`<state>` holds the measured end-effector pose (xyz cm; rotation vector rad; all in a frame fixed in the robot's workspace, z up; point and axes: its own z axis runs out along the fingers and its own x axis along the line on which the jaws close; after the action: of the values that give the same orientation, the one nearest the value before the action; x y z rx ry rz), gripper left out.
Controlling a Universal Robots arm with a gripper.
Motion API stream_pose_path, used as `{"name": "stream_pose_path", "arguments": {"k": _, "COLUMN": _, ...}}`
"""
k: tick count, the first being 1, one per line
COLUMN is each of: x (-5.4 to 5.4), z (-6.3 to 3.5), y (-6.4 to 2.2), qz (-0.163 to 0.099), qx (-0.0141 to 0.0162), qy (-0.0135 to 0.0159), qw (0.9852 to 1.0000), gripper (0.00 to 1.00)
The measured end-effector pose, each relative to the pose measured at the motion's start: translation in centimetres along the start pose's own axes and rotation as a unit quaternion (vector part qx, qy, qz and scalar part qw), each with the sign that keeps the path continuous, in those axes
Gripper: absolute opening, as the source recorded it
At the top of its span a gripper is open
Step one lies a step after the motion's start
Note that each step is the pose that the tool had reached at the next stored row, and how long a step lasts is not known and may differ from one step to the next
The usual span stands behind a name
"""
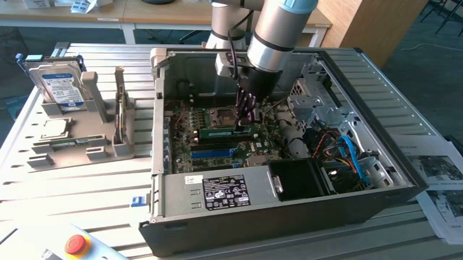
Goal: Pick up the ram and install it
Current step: 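Insert the ram into the slot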
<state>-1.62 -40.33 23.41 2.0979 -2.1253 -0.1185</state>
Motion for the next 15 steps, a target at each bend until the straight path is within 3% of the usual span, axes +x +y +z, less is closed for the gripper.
{"name": "stream_pose_path", "arguments": {"k": 10, "x": -0.01, "z": 0.17, "y": -0.02, "qz": 0.000, "qx": 0.0027, "qy": -0.0001, "qw": 1.0000, "gripper": 0.12}}
{"name": "stream_pose_path", "arguments": {"k": 15, "x": -0.01, "z": 0.19, "y": 0.06, "qz": 0.000, "qx": 0.0066, "qy": -0.0003, "qw": 1.0000, "gripper": 0.12}}
